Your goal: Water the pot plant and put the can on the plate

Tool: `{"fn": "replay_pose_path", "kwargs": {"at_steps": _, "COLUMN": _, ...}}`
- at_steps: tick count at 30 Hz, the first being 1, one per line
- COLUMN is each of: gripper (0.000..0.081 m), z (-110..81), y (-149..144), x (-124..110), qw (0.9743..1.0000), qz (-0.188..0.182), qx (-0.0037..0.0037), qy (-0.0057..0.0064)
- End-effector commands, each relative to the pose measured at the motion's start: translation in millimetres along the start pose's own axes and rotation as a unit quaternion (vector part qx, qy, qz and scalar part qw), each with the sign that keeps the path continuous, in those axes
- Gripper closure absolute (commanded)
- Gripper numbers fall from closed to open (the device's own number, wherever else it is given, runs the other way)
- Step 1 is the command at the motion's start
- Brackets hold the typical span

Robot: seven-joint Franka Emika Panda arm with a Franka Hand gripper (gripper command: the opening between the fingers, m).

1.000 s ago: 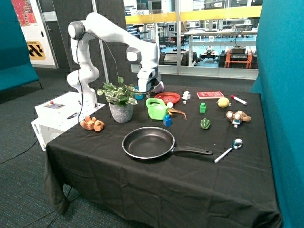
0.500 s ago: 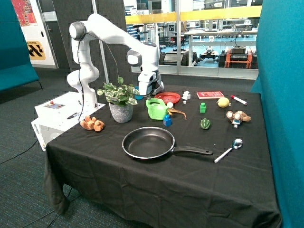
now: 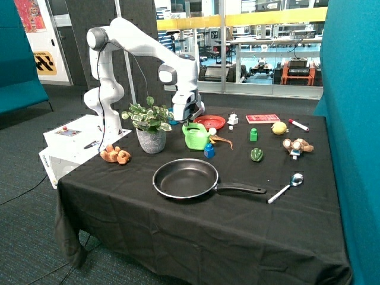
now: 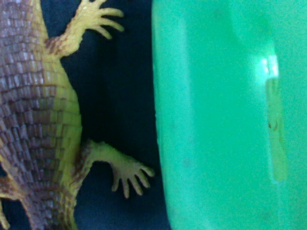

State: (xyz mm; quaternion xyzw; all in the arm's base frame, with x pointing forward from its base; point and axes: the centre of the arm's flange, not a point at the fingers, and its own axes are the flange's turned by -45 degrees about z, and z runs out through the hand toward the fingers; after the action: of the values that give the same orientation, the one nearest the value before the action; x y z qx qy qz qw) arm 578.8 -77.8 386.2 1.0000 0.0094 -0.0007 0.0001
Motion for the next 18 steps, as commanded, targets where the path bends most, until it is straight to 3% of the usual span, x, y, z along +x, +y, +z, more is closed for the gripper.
{"fn": "replay_pose_path", "kwargs": {"at_steps": 1, "gripper": 0.0461, "z": 3.2, "y": 1.0, "x": -0.4, "qw": 1.0, "qz": -0.001, "qx": 0.0001, "qy": 0.0007}}
{"fn": "replay_pose_path", "kwargs": {"at_steps": 18, "gripper": 0.0475, "z": 12.6, "y": 4.3, "x": -2.2, "qw": 1.0, "qz": -0.003, "qx": 0.0001, "qy": 0.0007}}
